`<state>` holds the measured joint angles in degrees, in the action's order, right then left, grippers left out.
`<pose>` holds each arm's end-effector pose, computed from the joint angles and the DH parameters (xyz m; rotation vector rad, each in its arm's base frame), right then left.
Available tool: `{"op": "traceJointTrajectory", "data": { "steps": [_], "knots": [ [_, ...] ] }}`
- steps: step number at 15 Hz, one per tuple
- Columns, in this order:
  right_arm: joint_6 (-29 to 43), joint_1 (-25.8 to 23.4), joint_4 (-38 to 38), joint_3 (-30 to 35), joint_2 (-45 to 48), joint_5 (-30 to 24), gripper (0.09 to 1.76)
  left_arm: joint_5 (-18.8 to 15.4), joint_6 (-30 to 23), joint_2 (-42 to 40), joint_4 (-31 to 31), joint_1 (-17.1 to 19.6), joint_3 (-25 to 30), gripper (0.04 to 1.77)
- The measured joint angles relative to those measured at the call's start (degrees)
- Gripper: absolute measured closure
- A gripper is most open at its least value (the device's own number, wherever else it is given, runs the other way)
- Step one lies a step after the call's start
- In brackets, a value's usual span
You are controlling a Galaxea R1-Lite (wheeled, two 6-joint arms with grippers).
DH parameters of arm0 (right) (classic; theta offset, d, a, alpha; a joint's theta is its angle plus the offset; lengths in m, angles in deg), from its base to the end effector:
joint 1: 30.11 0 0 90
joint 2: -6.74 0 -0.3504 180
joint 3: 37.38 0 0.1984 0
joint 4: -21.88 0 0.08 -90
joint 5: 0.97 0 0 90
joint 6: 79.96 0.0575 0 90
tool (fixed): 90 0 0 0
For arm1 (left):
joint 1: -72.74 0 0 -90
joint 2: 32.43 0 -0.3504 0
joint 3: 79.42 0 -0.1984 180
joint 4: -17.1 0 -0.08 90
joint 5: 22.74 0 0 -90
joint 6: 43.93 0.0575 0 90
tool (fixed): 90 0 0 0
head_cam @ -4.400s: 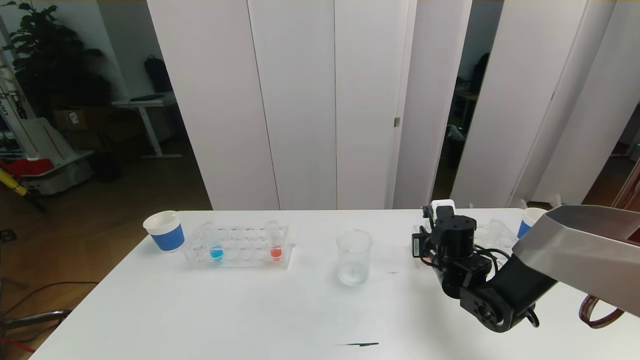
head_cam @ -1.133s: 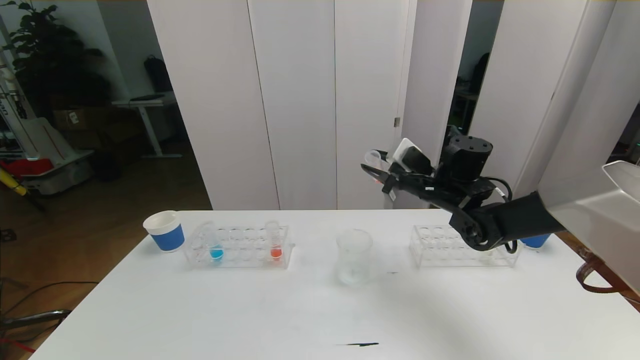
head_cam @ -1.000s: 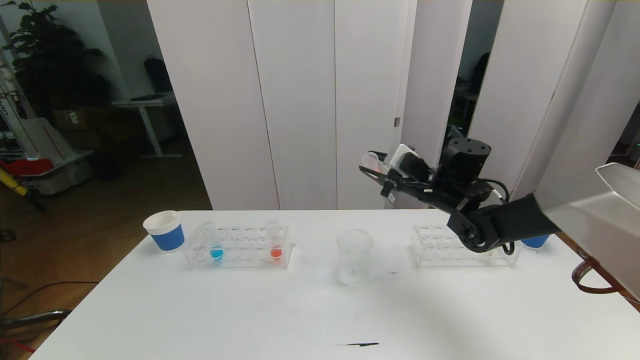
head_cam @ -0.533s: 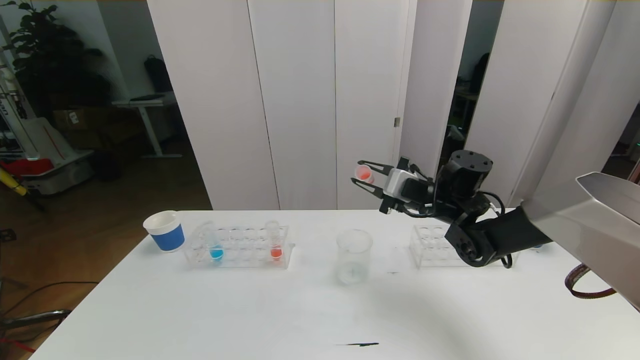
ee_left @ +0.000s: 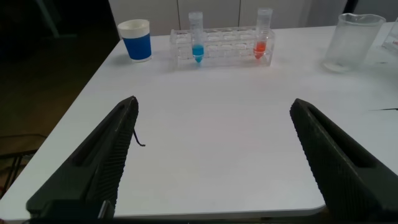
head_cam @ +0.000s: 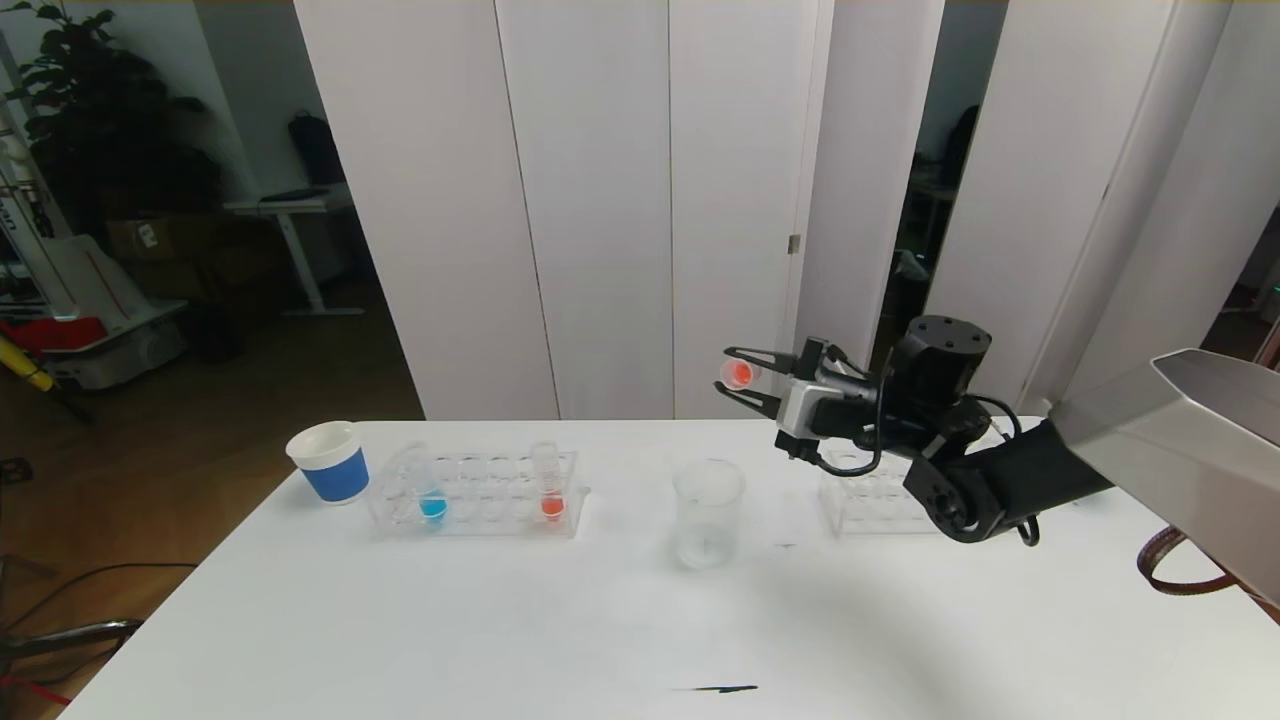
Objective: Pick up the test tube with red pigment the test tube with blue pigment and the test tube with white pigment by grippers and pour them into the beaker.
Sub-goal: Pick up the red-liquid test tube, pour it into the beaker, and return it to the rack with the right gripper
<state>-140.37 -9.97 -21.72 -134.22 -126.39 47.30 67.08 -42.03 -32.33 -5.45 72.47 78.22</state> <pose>0.4763 0.2155 0.1539 -0.9696 -0.6865 0.9056 -0.0293 0.0000 0.0751 0.0332 0.0049 -0.0079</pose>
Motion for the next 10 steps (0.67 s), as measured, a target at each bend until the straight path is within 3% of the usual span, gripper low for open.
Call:
{"op": "traceJointTrajectory", "data": {
  "steps": [10],
  "knots": [
    [-15.74, -0.83, 3.49, -1.29, 0.04, -1.84, 1.27, 0.0, 0.02, 0.0, 0.0, 0.0, 0.0, 0.07]
  ]
}}
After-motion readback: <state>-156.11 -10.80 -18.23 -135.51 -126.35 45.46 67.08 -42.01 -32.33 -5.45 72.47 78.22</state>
